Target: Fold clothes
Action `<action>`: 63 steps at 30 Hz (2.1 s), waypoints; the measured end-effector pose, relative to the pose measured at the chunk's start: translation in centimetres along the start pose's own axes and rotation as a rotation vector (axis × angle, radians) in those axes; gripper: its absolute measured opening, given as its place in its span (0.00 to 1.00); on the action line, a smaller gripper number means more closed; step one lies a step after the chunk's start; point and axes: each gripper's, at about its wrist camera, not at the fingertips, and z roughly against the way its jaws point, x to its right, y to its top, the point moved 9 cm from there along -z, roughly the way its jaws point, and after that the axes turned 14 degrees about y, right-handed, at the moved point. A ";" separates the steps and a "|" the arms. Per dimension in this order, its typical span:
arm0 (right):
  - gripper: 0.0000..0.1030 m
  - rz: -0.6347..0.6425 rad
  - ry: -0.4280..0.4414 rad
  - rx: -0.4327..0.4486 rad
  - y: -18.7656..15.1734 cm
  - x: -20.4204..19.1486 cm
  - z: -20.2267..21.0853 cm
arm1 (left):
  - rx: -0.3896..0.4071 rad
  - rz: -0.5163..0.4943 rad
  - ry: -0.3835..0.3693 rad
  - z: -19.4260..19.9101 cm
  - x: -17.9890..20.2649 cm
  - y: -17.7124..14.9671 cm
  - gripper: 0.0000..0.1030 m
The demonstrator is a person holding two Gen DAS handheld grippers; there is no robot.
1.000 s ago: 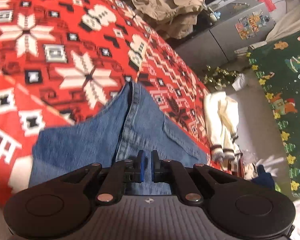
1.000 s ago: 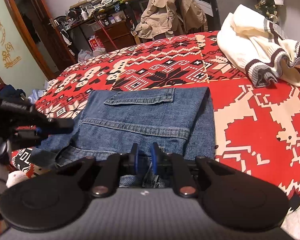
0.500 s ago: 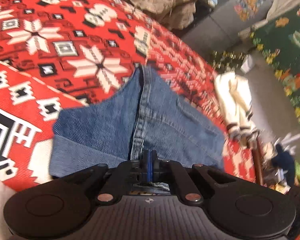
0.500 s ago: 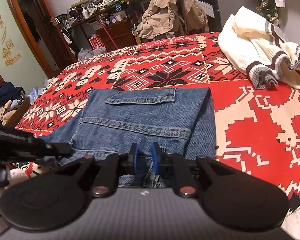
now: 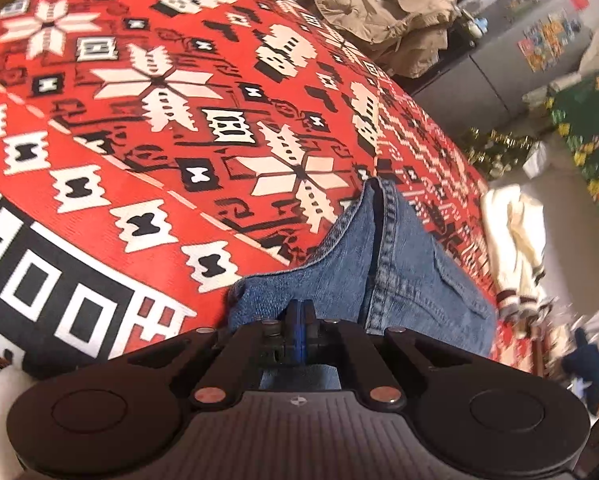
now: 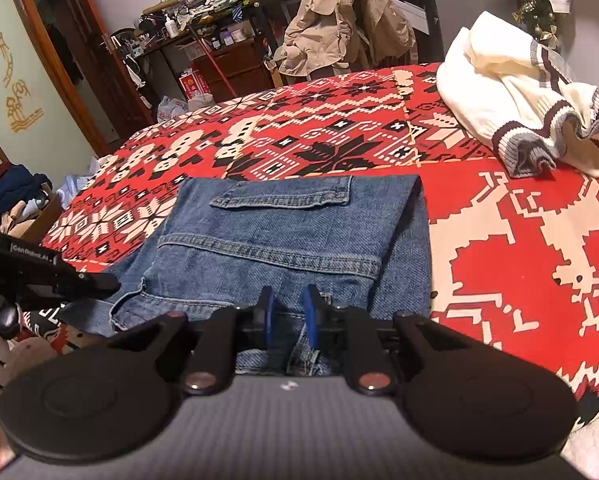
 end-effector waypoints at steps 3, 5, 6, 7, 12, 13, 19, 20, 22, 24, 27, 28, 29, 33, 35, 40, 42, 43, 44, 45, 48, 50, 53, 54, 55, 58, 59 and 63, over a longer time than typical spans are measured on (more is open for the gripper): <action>0.17 0.000 0.002 0.000 0.0 0.0 0.0 | 0.002 -0.021 0.016 0.3 0.0 -0.3 0.03; 0.17 0.000 0.002 0.001 0.0 0.0 0.0 | 0.001 -0.019 0.014 0.4 -0.2 -0.3 0.03; 0.17 0.001 0.001 0.001 0.0 0.0 0.0 | 0.004 -0.014 0.016 0.6 -0.3 -0.3 0.03; 0.17 0.003 0.001 0.001 0.0 0.0 0.0 | 0.008 -0.012 0.021 0.8 -0.3 -0.3 0.03; 0.17 -0.002 0.003 0.002 0.0 0.1 0.0 | 0.049 0.035 0.014 2.6 -1.1 0.7 0.03; 0.17 -0.003 0.004 0.002 0.0 0.1 0.0 | 0.054 0.049 0.010 2.9 -1.4 1.0 0.03; 0.18 -0.001 0.003 0.001 0.0 0.0 0.0 | 0.053 0.044 -0.006 3.3 -1.3 1.4 0.03; 0.18 -0.001 0.003 0.001 0.0 0.0 0.0 | 0.060 0.033 0.012 3.2 -1.3 1.3 0.04; 0.18 -0.001 0.003 0.001 0.0 0.0 0.0 | 0.076 0.007 0.053 3.0 -1.4 1.0 0.04; 0.18 -0.001 0.004 0.001 0.0 0.0 0.0 | 0.089 0.001 0.076 2.9 -1.7 0.9 0.06; 0.18 -0.003 0.005 0.002 0.0 0.1 0.0 | 0.084 0.038 0.070 2.9 -2.8 1.0 0.10; 0.19 -0.003 0.005 0.002 0.0 0.0 0.0 | 0.080 0.054 0.073 2.8 -3.3 1.2 0.10; 0.19 -0.003 0.005 0.002 0.0 0.0 0.0 | 0.077 0.069 0.078 2.8 -3.8 1.3 0.12; 0.20 -0.005 0.008 0.002 -0.1 -0.1 0.0 | 0.033 0.109 0.039 2.7 -4.6 1.3 0.12; 0.21 -0.006 0.010 0.003 0.0 -0.1 0.1 | 0.005 0.113 0.007 2.5 -4.1 0.9 0.12; 0.23 -0.002 0.012 0.002 -0.1 -0.2 0.0 | -0.014 0.145 -0.127 3.4 -1.9 0.6 0.14; 0.24 -0.002 0.013 0.002 -0.1 -0.2 0.0 | -0.024 0.145 -0.180 3.8 -0.8 0.6 0.26; 0.24 -0.003 0.014 0.002 -0.1 -0.2 0.0 | -0.037 0.148 -0.208 3.8 -0.4 0.5 0.27; 0.25 -0.003 0.015 0.002 -0.1 -0.2 0.0 | -0.049 0.148 -0.227 3.7 0.0 0.4 0.27; 0.25 -0.002 0.016 0.001 -0.1 -0.2 0.0 | -0.052 0.143 -0.227 3.7 0.3 0.3 0.27; 0.26 0.001 0.016 0.001 -0.1 -0.3 0.0 | -0.034 0.134 -0.182 3.5 -0.3 0.4 0.27; 0.26 0.000 0.017 0.001 -0.1 -0.3 0.0 | -0.031 0.151 -0.172 3.4 -1.0 0.5 0.27; 0.27 -0.001 0.020 0.001 -0.1 -0.3 0.0 | -0.011 0.177 -0.144 3.7 -2.7 0.9 0.26; 0.27 -0.001 0.021 0.001 -0.1 -0.3 0.0 | -0.003 0.178 -0.128 3.7 -3.3 1.0 0.26; 0.28 -0.001 0.021 0.001 -0.1 -0.4 0.0 | 0.006 0.180 -0.111 3.8 -3.8 1.2 0.26; 0.29 0.001 0.022 0.001 -0.1 -0.4 0.0 | 0.027 0.173 -0.049 3.7 -5.3 1.5 0.26; 0.29 0.001 0.023 0.001 -0.1 -0.4 0.0 | 0.032 0.161 -0.020 3.5 -5.6 1.5 0.26; 0.30 0.004 0.023 0.000 -0.1 -0.5 -0.1 | 0.027 0.096 0.063 2.7 -5.8 1.2 0.23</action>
